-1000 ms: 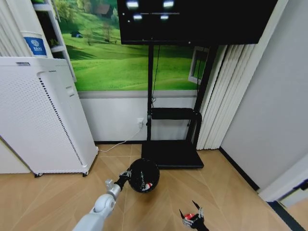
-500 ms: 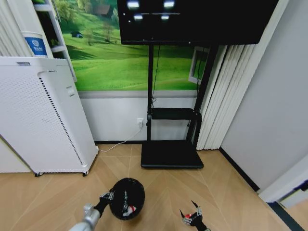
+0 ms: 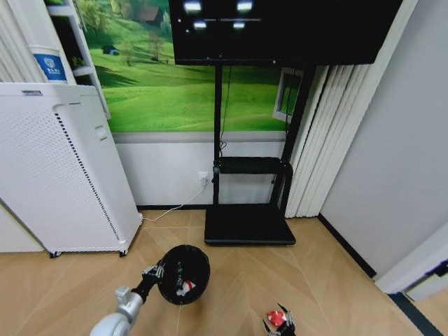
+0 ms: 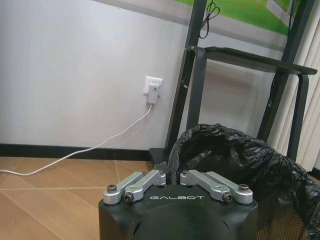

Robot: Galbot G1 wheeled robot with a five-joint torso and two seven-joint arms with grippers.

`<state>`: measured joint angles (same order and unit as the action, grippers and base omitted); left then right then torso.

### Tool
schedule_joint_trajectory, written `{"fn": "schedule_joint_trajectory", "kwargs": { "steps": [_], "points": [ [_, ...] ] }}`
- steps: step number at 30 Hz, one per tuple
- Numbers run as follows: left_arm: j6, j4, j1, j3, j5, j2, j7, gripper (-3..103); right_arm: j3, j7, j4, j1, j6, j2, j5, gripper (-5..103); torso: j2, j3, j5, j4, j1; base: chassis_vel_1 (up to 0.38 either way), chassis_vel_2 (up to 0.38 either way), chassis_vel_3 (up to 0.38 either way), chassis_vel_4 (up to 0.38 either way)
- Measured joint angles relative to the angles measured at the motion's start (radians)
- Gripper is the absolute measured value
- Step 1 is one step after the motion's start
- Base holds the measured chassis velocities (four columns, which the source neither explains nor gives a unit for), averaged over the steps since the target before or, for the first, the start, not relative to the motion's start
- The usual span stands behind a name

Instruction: Pick up the trash bin and place the garbage on the floor into it.

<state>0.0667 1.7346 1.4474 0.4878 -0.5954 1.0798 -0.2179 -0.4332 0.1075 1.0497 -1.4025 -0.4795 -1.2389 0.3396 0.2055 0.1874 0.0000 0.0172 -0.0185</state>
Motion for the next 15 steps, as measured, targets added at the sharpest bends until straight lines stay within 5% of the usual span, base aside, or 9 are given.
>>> {"fn": "schedule_joint_trajectory", "kwargs": {
  "steps": [13,15],
  "points": [
    [0.002,0.006,0.017,0.0,-0.02,0.026,-0.016,7,-0.007,-0.032,-0.132,0.093,0.016,-0.004,0.073,101,0.0,0.0,-0.0001,-0.0003,0.0,0.0,0.0,0.0,0.0],
    [0.002,0.008,0.014,0.0,-0.036,0.026,-0.015,7,-0.008,-0.035,-0.139,0.095,0.025,-0.003,0.085,86,0.0,0.0,0.0003,0.0001,0.0,0.0,0.0,0.0,0.0]
  ]
}}
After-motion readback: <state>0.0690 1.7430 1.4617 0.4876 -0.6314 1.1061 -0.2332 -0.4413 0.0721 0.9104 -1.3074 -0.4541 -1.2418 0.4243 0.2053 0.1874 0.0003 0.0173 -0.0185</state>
